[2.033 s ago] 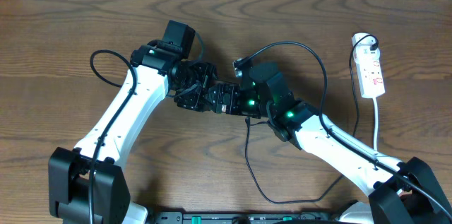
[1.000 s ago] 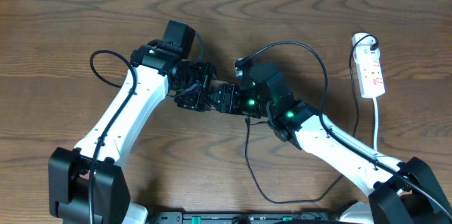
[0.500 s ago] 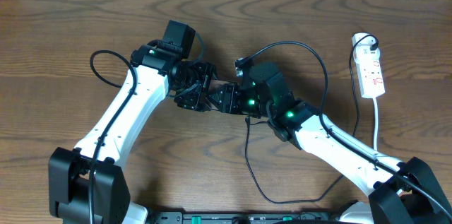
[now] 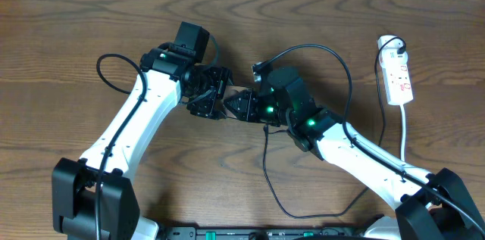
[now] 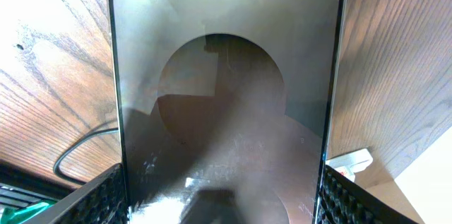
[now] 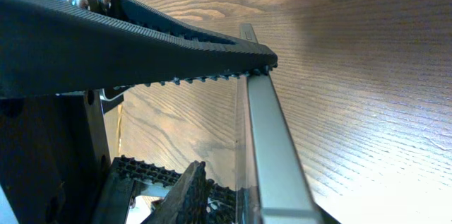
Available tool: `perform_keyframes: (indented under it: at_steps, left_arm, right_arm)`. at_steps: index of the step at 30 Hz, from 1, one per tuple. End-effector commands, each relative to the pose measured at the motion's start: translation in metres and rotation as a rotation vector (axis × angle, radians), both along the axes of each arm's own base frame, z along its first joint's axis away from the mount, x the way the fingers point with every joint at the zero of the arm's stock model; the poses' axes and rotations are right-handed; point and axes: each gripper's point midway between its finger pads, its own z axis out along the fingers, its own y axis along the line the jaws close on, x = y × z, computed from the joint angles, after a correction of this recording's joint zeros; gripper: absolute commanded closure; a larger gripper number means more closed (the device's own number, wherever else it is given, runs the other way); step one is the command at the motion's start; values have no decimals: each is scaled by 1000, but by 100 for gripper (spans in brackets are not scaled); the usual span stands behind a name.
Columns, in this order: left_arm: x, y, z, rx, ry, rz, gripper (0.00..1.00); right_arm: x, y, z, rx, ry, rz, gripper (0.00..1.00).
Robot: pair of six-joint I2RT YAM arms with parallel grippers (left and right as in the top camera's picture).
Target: Plug charger to phone and switch on socket
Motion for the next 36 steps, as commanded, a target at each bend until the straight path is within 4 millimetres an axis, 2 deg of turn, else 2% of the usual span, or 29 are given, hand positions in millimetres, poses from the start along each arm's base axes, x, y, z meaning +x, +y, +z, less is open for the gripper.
perform_keyframes:
  at_steps: [1, 20, 31, 35, 36]
  left_arm:
    - [2, -4, 18, -23, -48, -4, 92]
    - [3, -4, 18, -19, -49, -3, 92]
    - [3, -4, 18, -19, -49, -3, 91]
    - [3, -4, 18, -18, -52, -10, 67]
    - [3, -4, 18, -18, -52, -10, 57]
  right_arm:
    - [0, 6, 8, 16, -15, 17, 79]
    - [0, 6, 8, 16, -15, 17, 98]
    - [0, 6, 8, 16, -15, 17, 99]
    - [0, 6, 8, 16, -15, 17, 99]
    - [0, 6, 8, 16, -15, 17, 99]
